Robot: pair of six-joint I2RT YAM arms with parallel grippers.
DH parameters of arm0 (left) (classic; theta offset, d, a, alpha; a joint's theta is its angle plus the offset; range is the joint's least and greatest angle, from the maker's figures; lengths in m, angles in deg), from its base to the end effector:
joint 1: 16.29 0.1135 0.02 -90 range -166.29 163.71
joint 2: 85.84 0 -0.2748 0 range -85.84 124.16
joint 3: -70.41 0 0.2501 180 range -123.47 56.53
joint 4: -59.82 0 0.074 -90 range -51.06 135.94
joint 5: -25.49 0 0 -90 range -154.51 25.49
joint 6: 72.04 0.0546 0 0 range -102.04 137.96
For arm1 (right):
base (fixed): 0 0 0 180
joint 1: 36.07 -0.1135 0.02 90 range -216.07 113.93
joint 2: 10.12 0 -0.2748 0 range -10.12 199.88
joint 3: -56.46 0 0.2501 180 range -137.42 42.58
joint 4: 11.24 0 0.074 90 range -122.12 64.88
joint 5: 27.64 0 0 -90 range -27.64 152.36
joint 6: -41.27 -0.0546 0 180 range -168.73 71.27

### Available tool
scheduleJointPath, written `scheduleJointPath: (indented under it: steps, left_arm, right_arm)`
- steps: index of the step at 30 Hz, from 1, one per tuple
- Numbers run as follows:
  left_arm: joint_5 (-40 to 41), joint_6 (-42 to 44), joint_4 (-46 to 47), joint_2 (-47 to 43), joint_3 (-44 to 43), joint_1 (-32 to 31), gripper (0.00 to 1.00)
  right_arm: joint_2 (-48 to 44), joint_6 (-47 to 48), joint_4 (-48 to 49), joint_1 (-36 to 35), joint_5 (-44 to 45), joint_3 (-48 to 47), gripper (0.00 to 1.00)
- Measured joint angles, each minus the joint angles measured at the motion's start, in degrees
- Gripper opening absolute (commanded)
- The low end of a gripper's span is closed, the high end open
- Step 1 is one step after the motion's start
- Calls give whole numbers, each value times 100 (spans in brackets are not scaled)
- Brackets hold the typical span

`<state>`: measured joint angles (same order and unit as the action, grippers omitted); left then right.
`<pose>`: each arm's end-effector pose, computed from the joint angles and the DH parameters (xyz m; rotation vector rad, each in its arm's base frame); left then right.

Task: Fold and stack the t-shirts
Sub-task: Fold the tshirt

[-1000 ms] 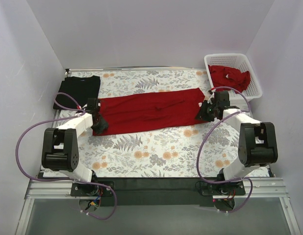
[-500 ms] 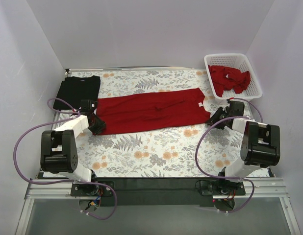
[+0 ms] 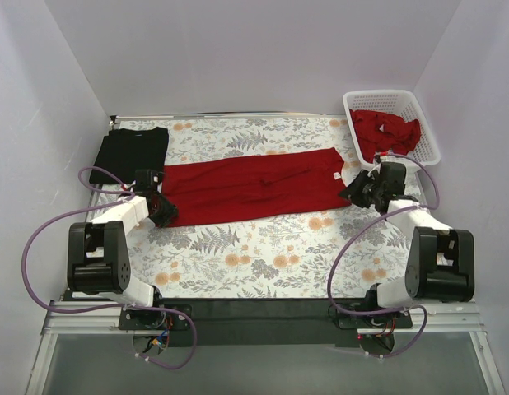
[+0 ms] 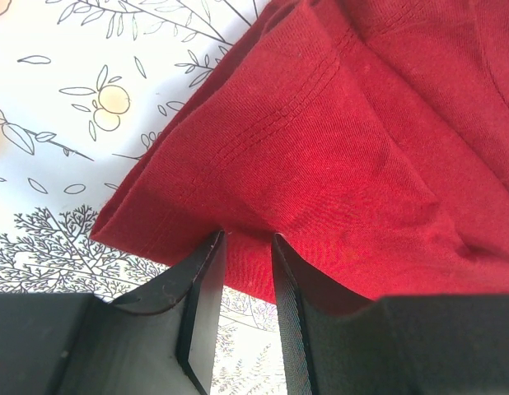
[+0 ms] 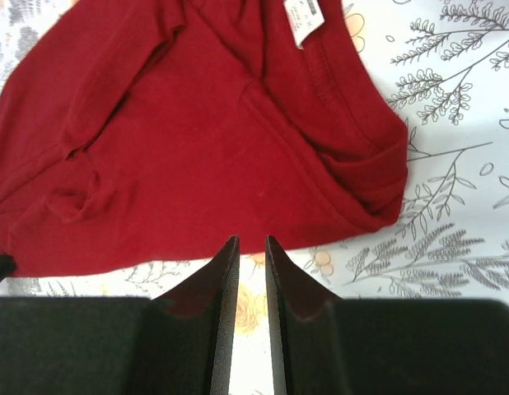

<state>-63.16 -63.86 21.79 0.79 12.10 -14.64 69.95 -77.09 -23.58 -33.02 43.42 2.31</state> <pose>0.2754 0.0092 0.1514 -1.8622 2.0772 -0.3510 0.2967 0.0019 0.1971 0.4354 2.2235 0.6075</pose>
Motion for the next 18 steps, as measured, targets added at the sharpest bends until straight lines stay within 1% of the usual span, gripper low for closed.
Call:
scheduleJointPath:
  steps: [8,16,17,18]
  left_arm:
    - [-31,-17,-7,39,-22,28,29]
    - [-352,-138,116,-70,157,256,29]
    - [-358,-155,136,-90,179,264,34]
    - [-382,-160,201,-284,378,289,36]
  right_arm:
    - [1217,-131,168,22,149,-120,22]
    - [1318,-157,337,516,118,-120,22]
    - [1311,-142,330,535,127,-125,23]
    - [1300,-35,146,481,278,-247,24]
